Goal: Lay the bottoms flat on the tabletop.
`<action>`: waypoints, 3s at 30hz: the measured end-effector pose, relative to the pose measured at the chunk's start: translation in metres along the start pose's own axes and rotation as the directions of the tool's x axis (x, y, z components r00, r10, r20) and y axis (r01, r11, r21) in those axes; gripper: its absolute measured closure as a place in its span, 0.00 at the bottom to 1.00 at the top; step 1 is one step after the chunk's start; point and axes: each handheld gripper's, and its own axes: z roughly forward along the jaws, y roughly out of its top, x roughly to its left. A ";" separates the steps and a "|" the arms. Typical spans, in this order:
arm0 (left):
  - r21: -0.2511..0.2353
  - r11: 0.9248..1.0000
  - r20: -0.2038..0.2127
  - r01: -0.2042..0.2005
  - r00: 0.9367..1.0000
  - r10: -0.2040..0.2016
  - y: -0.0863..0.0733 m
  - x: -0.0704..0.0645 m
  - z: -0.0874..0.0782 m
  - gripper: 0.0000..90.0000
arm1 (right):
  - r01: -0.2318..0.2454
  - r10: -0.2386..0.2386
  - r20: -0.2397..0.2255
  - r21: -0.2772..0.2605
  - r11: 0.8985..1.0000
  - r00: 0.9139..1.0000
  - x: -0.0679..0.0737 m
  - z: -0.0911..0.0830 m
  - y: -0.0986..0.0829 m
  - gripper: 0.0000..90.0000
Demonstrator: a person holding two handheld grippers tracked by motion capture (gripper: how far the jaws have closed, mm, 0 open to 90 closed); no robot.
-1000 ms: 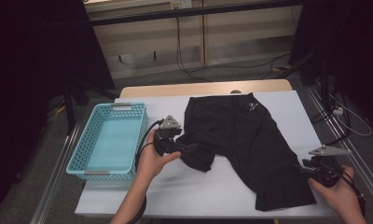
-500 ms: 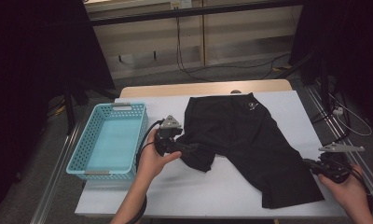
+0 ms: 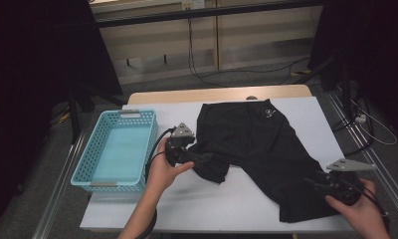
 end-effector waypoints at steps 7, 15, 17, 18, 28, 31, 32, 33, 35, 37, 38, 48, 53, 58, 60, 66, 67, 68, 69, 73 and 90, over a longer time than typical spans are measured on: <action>0.000 1.000 -0.003 -0.002 1.000 0.002 0.000 0.001 -0.002 0.13 | 0.098 -0.094 -0.137 0.023 0.995 0.986 0.052 0.022 0.012 0.62; -0.001 1.000 -0.001 -0.006 1.000 0.006 0.000 -0.001 -0.002 0.13 | 0.228 -0.215 -0.197 0.049 0.972 0.957 0.094 0.042 0.024 0.72; -0.005 1.000 -0.002 -0.002 1.000 0.002 0.000 0.000 -0.002 0.13 | 0.247 -0.230 -0.187 0.074 0.966 0.955 0.096 0.049 0.023 0.77; -0.005 1.000 -0.003 -0.003 1.000 0.003 0.000 0.000 -0.003 0.13 | 0.253 -0.238 -0.188 0.061 0.966 0.953 0.097 0.050 0.024 0.91; 0.001 1.000 -0.002 -0.003 1.000 0.003 0.000 0.001 0.000 0.13 | 0.228 -0.226 -0.143 0.001 0.974 0.964 0.093 0.075 0.053 0.99; 0.002 1.000 -0.005 -0.003 1.000 0.003 -0.001 0.002 -0.002 0.13 | 0.214 -0.211 -0.142 0.008 0.977 0.967 0.090 0.086 0.054 0.96; -0.001 1.000 -0.005 -0.001 1.000 0.001 -0.001 0.002 -0.002 0.13 | 0.207 -0.205 -0.143 0.003 0.978 0.968 0.090 0.086 0.054 0.91; -0.002 1.000 -0.006 0.000 1.000 0.000 -0.001 0.002 -0.003 0.13 | 0.204 -0.202 -0.137 0.000 0.979 0.970 0.090 0.084 0.053 0.79; -0.003 1.000 -0.008 0.003 1.000 -0.003 -0.001 0.003 -0.003 0.13 | 0.194 -0.193 -0.140 -0.003 0.981 0.971 0.090 0.080 0.052 0.66; 0.002 1.000 -0.006 -0.003 1.000 0.003 -0.001 0.002 -0.002 0.13 | 0.175 -0.175 -0.154 -0.016 0.985 0.973 0.089 0.073 0.049 0.57; 0.001 1.000 -0.005 -0.003 1.000 0.003 -0.001 0.002 -0.002 0.13 | 0.170 -0.171 -0.157 -0.022 0.985 0.973 0.088 0.069 0.047 0.52; 0.009 1.000 -0.002 -0.004 1.000 0.004 -0.001 0.001 0.000 0.13 | 0.108 -0.112 -0.153 -0.034 0.994 0.982 0.072 0.026 0.023 0.55; 0.003 1.000 -0.003 -0.003 1.000 0.003 0.000 0.001 0.000 0.13 | 0.194 -0.184 -0.237 0.021 0.981 0.954 0.097 0.029 0.009 0.64; -0.002 1.000 -0.006 -0.004 1.000 0.004 0.000 0.002 -0.003 0.13 | 0.293 -0.278 -0.227 0.033 0.956 0.933 0.116 0.035 0.006 0.79; -0.005 1.000 -0.010 -0.003 1.000 0.003 0.000 0.003 -0.004 0.13 | 0.296 -0.278 -0.235 0.045 0.954 0.931 0.114 0.033 0.006 0.98; -0.005 1.000 -0.005 -0.005 1.000 0.005 0.001 0.002 -0.003 0.13 | 0.282 -0.249 -0.291 0.075 0.957 0.924 0.107 0.021 -0.001 0.99; -0.004 1.000 -0.005 -0.005 1.000 0.005 0.001 0.002 -0.002 0.13 | 0.288 -0.251 -0.304 0.081 0.954 0.919 0.107 0.018 -0.003 0.99; 0.001 1.000 -0.005 -0.008 1.000 0.008 0.001 0.001 -0.002 0.13 | 0.292 -0.253 -0.315 0.083 0.953 0.915 0.108 0.016 -0.005 0.99; 0.003 1.000 -0.004 -0.008 1.000 0.008 0.001 0.001 -0.002 0.13 | 0.295 -0.254 -0.320 0.085 0.952 0.913 0.109 0.014 -0.006 0.95; 0.006 1.000 -0.003 -0.006 1.000 0.006 0.000 0.001 -0.001 0.13 | 0.244 -0.223 -0.272 0.046 0.969 0.936 0.096 0.008 -0.003 0.65; 0.010 1.000 0.001 -0.003 1.000 0.003 -0.001 0.003 0.001 0.13 | -0.013 0.004 0.106 0.084 0.996 0.994 -0.019 -0.003 -0.018 0.70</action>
